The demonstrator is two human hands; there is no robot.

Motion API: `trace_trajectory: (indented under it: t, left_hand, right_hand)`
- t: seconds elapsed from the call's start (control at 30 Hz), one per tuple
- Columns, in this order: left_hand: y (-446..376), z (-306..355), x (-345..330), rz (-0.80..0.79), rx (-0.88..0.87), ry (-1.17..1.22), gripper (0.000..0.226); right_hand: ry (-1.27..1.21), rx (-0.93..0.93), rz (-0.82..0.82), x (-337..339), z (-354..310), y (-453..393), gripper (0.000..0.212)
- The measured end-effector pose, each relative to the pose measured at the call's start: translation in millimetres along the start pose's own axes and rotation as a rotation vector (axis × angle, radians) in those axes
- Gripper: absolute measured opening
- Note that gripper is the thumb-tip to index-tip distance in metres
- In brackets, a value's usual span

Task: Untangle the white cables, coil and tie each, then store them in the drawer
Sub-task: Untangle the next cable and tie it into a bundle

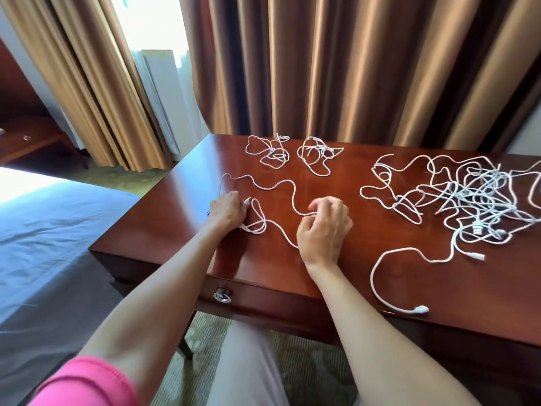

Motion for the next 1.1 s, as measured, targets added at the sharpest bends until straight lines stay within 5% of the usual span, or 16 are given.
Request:
trace_trajectory:
  t: [0.13,0.3,0.4,0.5,0.8,1.1]
  left_hand:
    - [29.8,3.0,-2.6,0.077,-0.048,0.274,0.035]
    - [51.3,-1.8,31.8,0.197,-0.107,0.357,0.026]
    - [61.7,-7.8,59.9,0.297,-0.155,0.217,0.019]
    - [69.5,-7.9,72.0,0.322,-0.216,0.162,0.018]
    - [102.5,28.1,74.4,0.205,-0.323,0.56,0.012]
    - [111.6,42.6,67.0,0.085,-0.301,0.731,0.016]
  right_hand:
    - [-0.165,0.593,-0.36,-13.1,-34.1,29.1,0.019]
    - [0.173,0.528,-0.816,-34.4,-43.7,41.8,0.043]
    - [0.395,0.546,-0.791,-31.2,-52.2,34.1,0.035]
    - [0.348,0.467,-0.771,-20.5,-52.8,30.6,0.024]
    - [0.328,0.142,-0.757,28.8,-35.4,12.1,0.024]
    - [0.376,0.127,-0.784,50.2,-25.2,-1.7,0.043]
Point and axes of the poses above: each hand's wrist, its own y-axis away from the middle knuckle, its own x-axis out of the back of the hand, z = x × y, the point moved 4 cm from there along -y, towards the middle knuckle, and after that the axes turned 5 degrees about -x, right-handed, at the moved point
